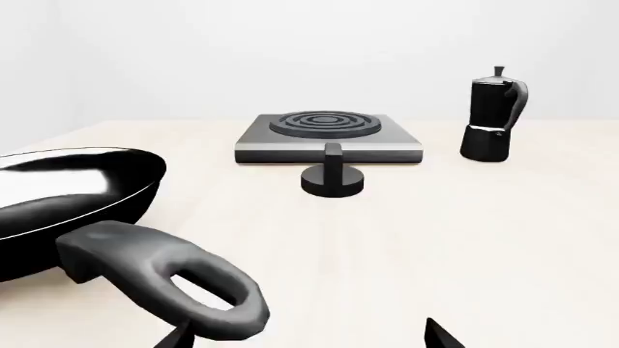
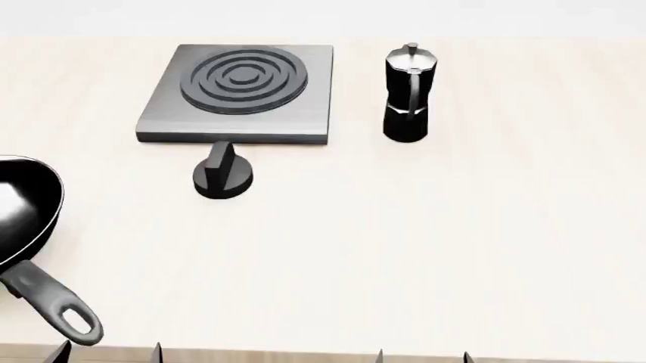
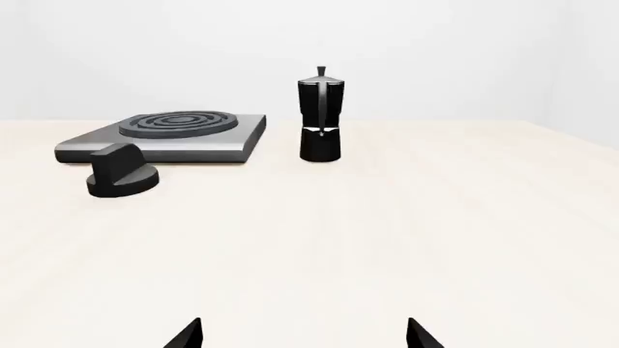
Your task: Turn on the stove.
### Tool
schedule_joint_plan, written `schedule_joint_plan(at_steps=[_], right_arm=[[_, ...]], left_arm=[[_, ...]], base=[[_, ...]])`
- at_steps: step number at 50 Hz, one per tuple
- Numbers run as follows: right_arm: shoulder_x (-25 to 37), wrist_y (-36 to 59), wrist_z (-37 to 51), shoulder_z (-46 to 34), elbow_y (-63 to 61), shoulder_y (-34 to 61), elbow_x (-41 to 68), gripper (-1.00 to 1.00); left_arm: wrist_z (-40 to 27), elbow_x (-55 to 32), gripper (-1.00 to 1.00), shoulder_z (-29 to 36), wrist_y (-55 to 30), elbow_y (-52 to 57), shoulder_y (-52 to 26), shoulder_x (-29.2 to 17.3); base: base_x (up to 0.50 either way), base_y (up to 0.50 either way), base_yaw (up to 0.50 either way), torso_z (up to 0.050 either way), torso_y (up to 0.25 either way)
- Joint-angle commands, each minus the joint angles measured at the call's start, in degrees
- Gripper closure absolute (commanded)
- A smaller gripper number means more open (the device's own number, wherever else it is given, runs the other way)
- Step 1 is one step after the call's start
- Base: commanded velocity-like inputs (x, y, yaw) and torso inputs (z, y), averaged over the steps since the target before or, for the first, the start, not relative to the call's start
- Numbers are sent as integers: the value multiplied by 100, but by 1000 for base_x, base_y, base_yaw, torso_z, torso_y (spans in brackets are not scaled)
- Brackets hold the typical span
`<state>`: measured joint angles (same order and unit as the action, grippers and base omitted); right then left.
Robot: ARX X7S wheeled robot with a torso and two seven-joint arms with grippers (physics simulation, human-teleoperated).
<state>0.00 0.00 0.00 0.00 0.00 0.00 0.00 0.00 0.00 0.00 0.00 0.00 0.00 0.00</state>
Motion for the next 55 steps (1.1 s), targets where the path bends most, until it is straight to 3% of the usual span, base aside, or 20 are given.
schedule_joint_plan(at_steps=[1,13,26,38,45,55], right_arm=[[78,9,341,-148,100,47,-178,-100],[300,292,505,-504,-9,68,-149,-100],[524,2306,555,-563,-2299,55,-97,-100],[674,4386,460,-708,-4325,701,-71,-100],[683,4939,475,-548,-4772,1011,29,-100],[750,5256,472,-539,-4990,1364,97,-100]], left_arm=[[-113,-75,-100,113,-17,22,7,-90],[-433,-202,-100,295,-1,69,6,-279],[-607,-83,-100,493,-1723,1972,-48,-522],[-606,-52,-100,705,-3198,3635,-588,-689],[-603,-37,-100,798,-3839,4238,-921,-763],[-640,-17,-100,905,-4081,4289,-1429,-809]], base=[[0,0,0,0,0],[0,0,0,0,0],[0,0,0,0,0],[0,0,0,0,0],[0,0,0,0,0],[0,0,0,0,0]])
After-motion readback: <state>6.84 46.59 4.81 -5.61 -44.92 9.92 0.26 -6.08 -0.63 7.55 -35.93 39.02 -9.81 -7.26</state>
